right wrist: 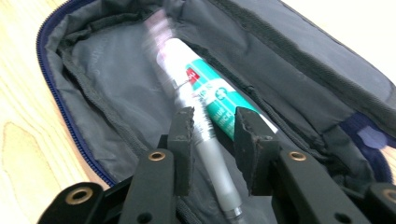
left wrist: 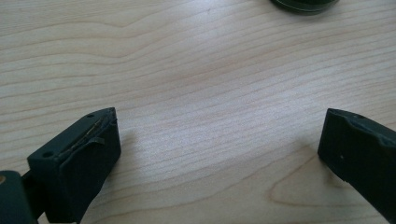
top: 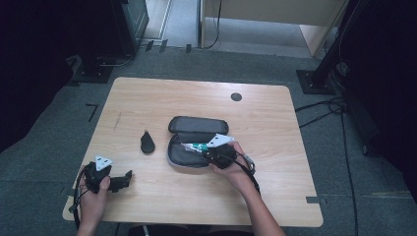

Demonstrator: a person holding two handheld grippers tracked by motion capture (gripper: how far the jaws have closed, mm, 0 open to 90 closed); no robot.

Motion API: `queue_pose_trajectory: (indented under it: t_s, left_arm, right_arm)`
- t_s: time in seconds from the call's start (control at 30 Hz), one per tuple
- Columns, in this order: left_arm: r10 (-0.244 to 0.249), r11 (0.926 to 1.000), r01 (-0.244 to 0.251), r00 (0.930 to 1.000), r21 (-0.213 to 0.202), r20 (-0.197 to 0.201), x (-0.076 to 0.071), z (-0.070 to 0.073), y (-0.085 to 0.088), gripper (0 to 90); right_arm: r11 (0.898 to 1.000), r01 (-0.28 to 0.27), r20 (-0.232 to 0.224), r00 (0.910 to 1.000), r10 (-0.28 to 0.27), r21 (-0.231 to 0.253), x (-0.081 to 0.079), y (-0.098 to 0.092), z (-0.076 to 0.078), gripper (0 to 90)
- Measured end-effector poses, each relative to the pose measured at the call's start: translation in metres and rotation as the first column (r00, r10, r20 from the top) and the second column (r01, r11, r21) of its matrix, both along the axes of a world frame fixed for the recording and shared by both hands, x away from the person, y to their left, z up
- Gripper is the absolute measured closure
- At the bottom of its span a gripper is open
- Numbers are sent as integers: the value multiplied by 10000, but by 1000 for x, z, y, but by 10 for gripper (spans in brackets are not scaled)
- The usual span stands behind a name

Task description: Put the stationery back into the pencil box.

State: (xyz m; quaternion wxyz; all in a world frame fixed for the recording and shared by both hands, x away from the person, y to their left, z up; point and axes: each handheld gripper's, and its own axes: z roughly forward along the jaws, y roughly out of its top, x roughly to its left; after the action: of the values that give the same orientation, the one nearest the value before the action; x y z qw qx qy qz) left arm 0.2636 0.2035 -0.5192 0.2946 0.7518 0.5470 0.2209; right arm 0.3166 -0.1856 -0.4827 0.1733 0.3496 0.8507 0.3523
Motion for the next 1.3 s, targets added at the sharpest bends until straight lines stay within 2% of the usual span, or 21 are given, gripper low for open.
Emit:
queue_pose_trajectory:
  t_s: [0.1, 0.23, 0.3, 0.37, 0.5, 0.57, 0.6, 0.67, 0.7, 0.77, 0.83, 0.9, 1.07, 1.17, 1.27, 1.3]
  left_arm:
    - [-4, 10000, 4, 10000, 6, -4, 0, 0, 0, 0]
    - [-8, 10000, 8, 10000, 11, -6, 0, 0, 0, 0]
    - [-9, 10000, 9, 10000, 8, -11, 0, 0, 0, 0]
    - [-10, 10000, 10, 10000, 9, -12, 0, 0, 0, 0]
    - [-11, 10000, 11, 10000, 9, -13, 0, 0, 0, 0]
    - [-11, 10000, 11, 10000, 10, -15, 0, 0, 0, 0]
    - [-11, 10000, 11, 10000, 11, -17, 0, 0, 0, 0]
    - [-11, 10000, 11, 10000, 10, -15, 0, 0, 0, 0]
    - [-9, 10000, 9, 10000, 10, -14, 0, 0, 0, 0]
    - [-11, 10000, 11, 10000, 11, -16, 0, 0, 0, 0]
    - [-11, 10000, 11, 10000, 10, -15, 0, 0, 0, 0]
    - [-9, 10000, 9, 10000, 9, -14, 0, 0, 0, 0]
    - [-9, 10000, 9, 10000, 10, -14, 0, 0, 0, 0]
    - [-4, 10000, 4, 10000, 8, -12, 0, 0, 0, 0]
    - [78, 10000, -78, 10000, 14, -14, 0, 0, 0, 0]
    - [79, 10000, -79, 10000, 15, -16, 0, 0, 0, 0]
  right_arm:
    - [9999, 147, 83, 9999, -147, -16, 0, -2, 1, 656]
    - [9983, 541, 180, 9984, -545, 220, -3, -6, 4, 579]
    - [9971, 681, 248, 9973, -690, 352, -3, -9, 6, 512]
    - [9932, 1034, 210, 9943, -1047, 526, -5, -13, 9, 407]
    - [9776, 1879, 200, 9815, -1906, 949, -7, -23, 13, 160]
    - [9674, 2291, 227, 9723, -2328, 1082, -9, -31, 15, 114]
    - [9627, 2439, 214, 9685, -2480, 1169, -10, -34, 16, 62]
    - [9510, 2786, 47, 9595, -2818, 1341, -13, -40, 16, 4]
    - [9429, 2986, -65, 9536, -3009, 1475, -14, -45, 16, 0]
    - [9320, 3342, -32, 9415, -3371, 1404, -19, -51, 15, 0]
    - [9284, 3479, 60, 9361, -3516, 1307, -23, -58, 13, 0]
    - [9184, 3725, -129, 9273, -3742, 1334, -27, -64, 11, 0]
    - [9102, 3917, -165, 9193, -3932, 1344, -35, -79, 8, 0]
    - [9082, 3936, -166, 9184, -3954, 1423, -41, -87, 7, 0]
    - [9024, 4061, -164, 9128, -4081, 1442, -46, -96, 6, 0]
    - [8970, 4171, -164, 9076, -4194, 1461, -48, -99, 6, 0]
